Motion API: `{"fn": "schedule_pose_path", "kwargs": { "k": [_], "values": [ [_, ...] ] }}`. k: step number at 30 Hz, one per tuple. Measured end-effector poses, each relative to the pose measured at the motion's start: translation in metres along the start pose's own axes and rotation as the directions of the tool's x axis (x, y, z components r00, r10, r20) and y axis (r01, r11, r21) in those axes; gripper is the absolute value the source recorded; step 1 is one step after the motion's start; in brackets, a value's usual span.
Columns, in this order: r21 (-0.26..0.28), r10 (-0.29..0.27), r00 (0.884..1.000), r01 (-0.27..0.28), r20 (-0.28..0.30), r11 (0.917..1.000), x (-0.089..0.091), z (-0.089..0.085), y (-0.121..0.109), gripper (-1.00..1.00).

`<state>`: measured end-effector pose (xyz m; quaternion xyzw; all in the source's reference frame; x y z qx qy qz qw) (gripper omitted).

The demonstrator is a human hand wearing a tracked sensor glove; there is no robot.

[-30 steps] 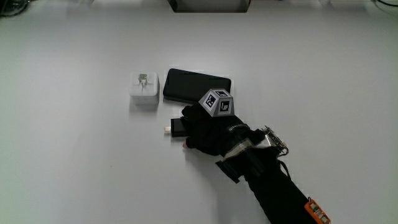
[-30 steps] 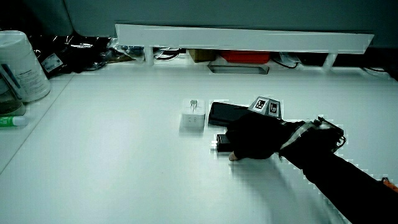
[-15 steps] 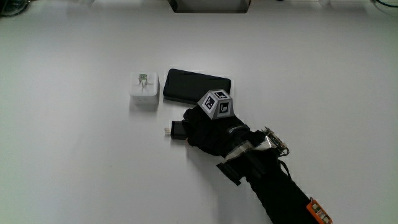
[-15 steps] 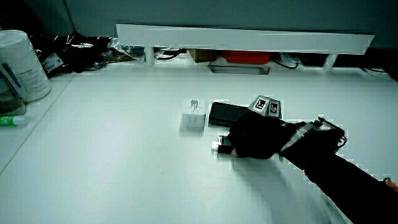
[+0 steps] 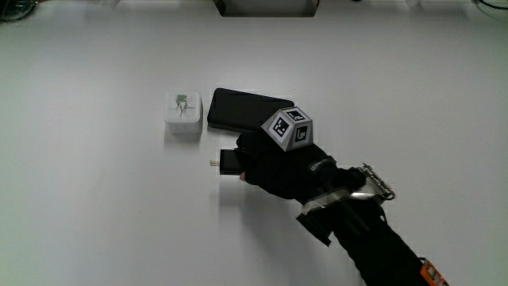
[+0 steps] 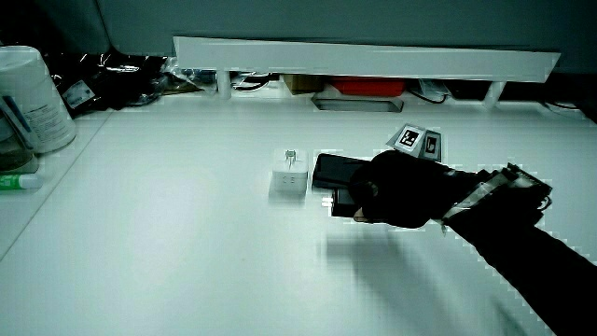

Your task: Pick charger

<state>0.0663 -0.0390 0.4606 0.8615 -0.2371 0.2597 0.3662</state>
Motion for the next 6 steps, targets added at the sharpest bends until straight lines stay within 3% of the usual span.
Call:
{"fn": "schedule_pose_path", "kwargs": {
  "k": [1,6],
  "values": [
    [-0.016,0.003,1.000,-0.003,0.008,0.9999,0.001,0.002,-0.004,1.00],
    [-0.016,0.028,0.998,-0.029,-0.057,0.9994,0.000,0.017,-0.032,1.00]
  ]
}}
